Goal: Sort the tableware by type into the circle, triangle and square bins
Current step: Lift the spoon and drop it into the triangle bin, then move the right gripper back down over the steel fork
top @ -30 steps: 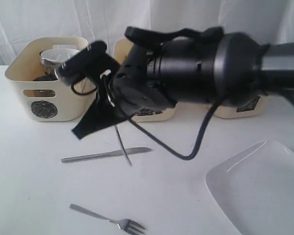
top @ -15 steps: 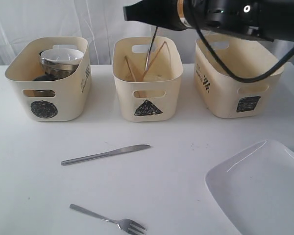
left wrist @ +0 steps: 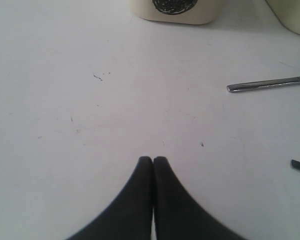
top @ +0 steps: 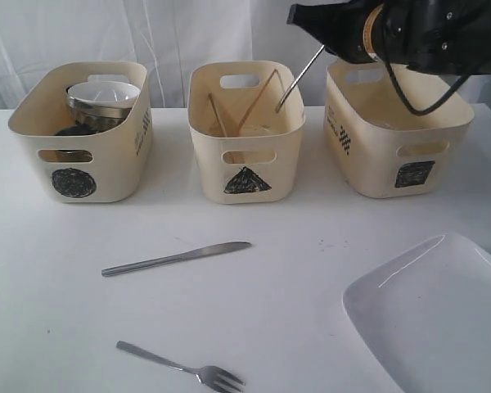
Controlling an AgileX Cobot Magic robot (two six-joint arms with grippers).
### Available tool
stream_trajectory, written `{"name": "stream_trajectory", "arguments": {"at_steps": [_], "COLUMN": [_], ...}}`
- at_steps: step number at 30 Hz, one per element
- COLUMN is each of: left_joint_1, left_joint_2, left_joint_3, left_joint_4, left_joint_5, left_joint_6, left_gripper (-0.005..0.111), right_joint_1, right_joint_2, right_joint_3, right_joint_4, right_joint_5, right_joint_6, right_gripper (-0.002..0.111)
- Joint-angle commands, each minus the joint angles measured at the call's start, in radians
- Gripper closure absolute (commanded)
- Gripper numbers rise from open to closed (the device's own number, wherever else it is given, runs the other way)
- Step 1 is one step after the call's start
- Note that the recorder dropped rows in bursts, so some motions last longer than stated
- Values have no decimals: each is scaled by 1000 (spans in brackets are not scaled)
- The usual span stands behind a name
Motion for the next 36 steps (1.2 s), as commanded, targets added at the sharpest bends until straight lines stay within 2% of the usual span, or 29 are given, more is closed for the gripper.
{"name": "stream_trajectory", "arguments": {"at_steps": [1,7,12,16,22,28,30,34,36], "left_joint_1": [1,1,1,1,1,1,1,1,1], "left_joint_2": [-5,-5,-5,-5,-5,-5,-5,-5,-5], "left_joint_3": [7,7,7,7,7,7,7,7,7], "left_joint_4": [-10,-10,-10,-10,-10,-10,-10,-10,-10], "left_joint_5": [42,42,42,42,42,42,42,42,40], "left_joint_6": [-5,-5,-5,-5,-5,-5,-5,-5,-5], "left_gripper": [107,107,107,107,107,107,107,107,107], "right_joint_1": [-13,-13,-13,-11,-11,-11,-9,-9,-9], "right_joint_2": [82,228,283,287,264,182,167,165,165], "right_joint_3": [-103,-239,-276,-276,-276,-276,-276,-239,-203], "right_joint_4": [-20,-18,-18,-20,-22,-202,-307,-307,-307], "right_joint_5": [-51,-180,-261,-263,-289,-651,-782,-966,-974], "right_joint_6": [26,12,-12,-12,-12,45,96,124,157], "right_gripper": [108,107,83,75,75,77,83,108,108]}}
